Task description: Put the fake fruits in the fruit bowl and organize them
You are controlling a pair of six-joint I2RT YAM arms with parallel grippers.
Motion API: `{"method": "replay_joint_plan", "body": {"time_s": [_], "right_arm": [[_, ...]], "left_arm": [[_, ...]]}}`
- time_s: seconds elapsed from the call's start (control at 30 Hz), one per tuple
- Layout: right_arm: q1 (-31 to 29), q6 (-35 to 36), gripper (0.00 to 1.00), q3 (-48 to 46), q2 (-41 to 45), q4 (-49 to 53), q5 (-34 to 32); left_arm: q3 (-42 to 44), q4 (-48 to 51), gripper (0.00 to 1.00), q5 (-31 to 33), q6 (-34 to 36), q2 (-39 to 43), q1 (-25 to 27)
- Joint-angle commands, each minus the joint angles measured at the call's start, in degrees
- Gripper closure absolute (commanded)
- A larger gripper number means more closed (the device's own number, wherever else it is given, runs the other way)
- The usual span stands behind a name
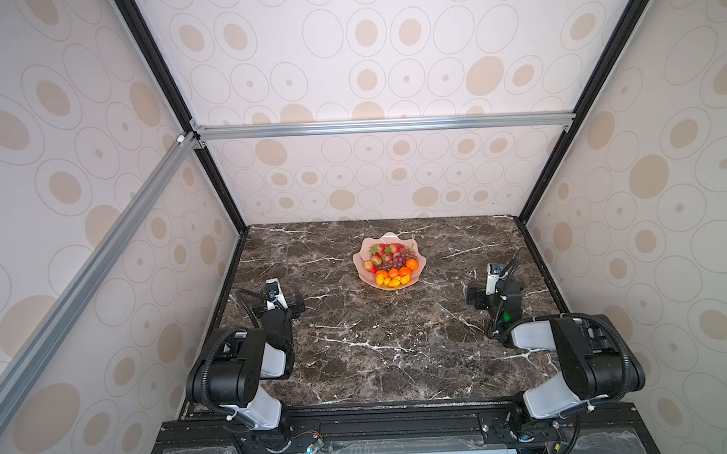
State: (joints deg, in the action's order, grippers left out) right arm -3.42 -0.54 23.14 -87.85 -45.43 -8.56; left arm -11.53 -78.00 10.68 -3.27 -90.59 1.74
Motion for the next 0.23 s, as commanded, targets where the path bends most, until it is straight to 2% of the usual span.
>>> {"method": "replay_joint_plan", "body": {"time_s": [0.0,0.2], "right_arm": [[0.2,0.5,0.0,0.8,-0.1,-0.4,0.0],[0.1,0.5,0.0,0.7,0.0,-0.4,0.0]], "left_arm": [[-1.7,0.8,0.02,-3.0,2.2,0.0,0.1],[-1.5,0.7,0.02,-3.1,2.2,0.1,0.1]]}}
